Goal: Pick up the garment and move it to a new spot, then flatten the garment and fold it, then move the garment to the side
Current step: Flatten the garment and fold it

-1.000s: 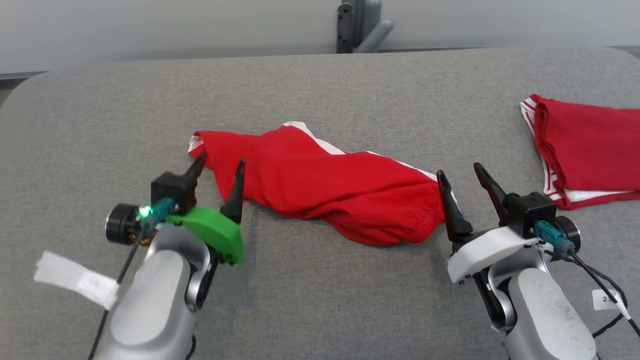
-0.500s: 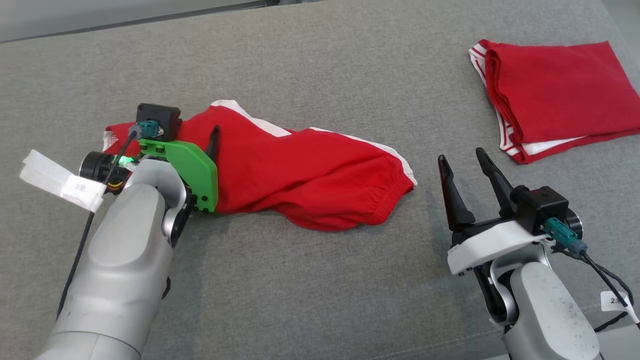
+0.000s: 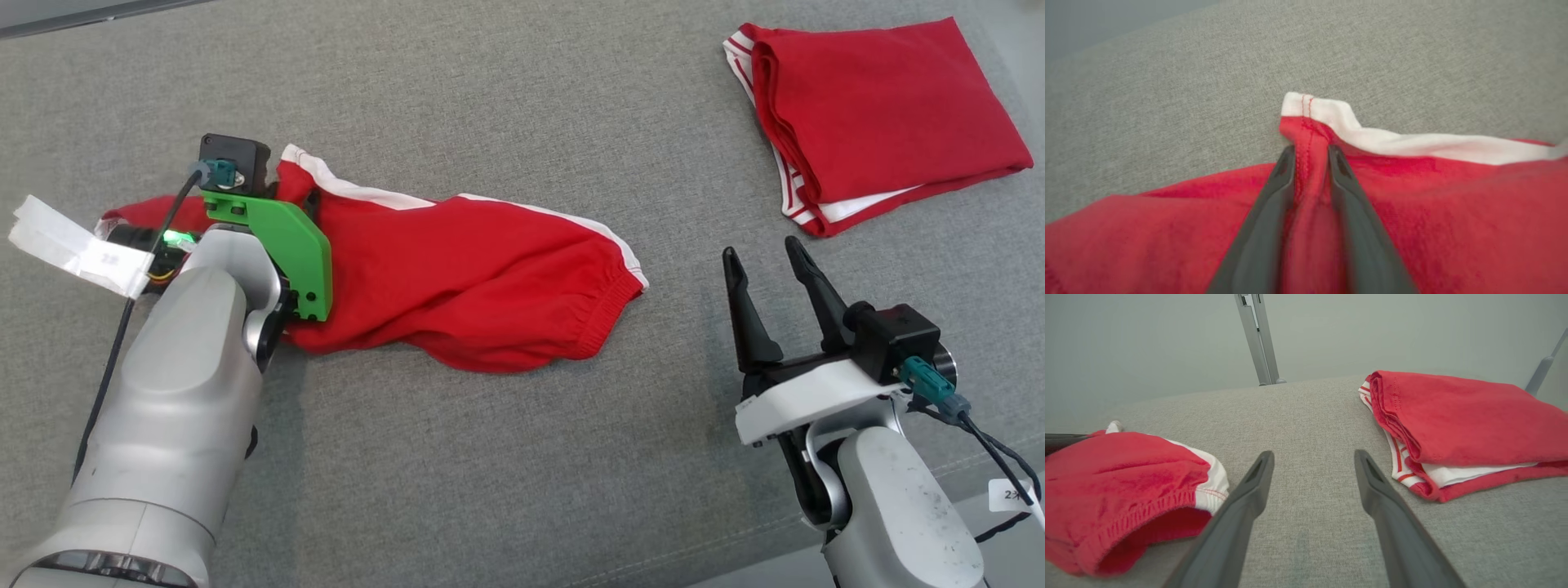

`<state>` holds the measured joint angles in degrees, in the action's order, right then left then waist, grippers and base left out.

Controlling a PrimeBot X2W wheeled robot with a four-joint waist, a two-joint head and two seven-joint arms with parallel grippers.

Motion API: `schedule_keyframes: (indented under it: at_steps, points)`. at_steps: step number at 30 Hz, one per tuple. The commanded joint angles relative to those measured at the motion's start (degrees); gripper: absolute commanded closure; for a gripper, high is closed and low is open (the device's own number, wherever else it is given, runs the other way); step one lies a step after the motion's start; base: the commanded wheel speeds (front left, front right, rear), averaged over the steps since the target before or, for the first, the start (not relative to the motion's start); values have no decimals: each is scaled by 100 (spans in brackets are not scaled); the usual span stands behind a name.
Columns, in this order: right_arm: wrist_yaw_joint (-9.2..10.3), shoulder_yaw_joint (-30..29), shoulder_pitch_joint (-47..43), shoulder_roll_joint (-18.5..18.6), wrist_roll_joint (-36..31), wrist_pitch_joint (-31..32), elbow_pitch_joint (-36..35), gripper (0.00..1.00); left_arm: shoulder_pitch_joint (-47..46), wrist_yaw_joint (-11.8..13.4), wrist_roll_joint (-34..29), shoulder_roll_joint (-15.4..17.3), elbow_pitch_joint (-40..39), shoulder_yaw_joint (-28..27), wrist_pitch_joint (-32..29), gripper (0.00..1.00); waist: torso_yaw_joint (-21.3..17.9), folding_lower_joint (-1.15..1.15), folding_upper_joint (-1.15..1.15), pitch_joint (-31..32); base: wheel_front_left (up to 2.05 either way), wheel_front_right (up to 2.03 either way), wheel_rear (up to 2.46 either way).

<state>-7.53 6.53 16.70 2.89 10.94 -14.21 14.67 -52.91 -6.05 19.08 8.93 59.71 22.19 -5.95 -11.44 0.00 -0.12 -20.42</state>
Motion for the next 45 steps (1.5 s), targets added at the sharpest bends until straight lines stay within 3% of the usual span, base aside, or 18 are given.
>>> schedule_keyframes:
  at_steps: [1,9,19,32,41,42,43,45]
  points:
    - [9,-62,-60,2,11,-39,-9,0,-31,-36,60,-30,54,38,86,100,38,0,12,31,0,0,0]
    - [9,-203,-137,2,-13,-75,-23,0,52,-70,101,-86,-53,85,764,100,226,0,12,218,0,0,0]
    - [9,-468,-419,3,-98,-81,16,0,581,49,288,-205,-791,-90,1968,100,612,0,12,685,0,0,0]
    - [9,-595,-975,4,20,-32,59,0,3525,632,386,-224,-3474,-571,2111,100,964,0,12,1062,0,0,0]
    - [9,-539,-981,5,59,9,92,0,4468,798,371,-438,-3768,-861,2114,100,928,0,12,1115,0,0,0]
    - [9,-543,-984,4,55,9,96,0,4501,802,364,-461,-3775,-919,2114,93,924,0,12,1120,0,0,0]
    - [9,-546,-988,4,51,9,105,0,4547,792,356,-485,-3753,-954,2113,78,919,0,12,1126,0,0,0]
    - [9,-546,-1001,4,49,10,118,0,4597,767,364,-526,-3735,-1064,2114,29,910,0,12,1142,0,0,0]
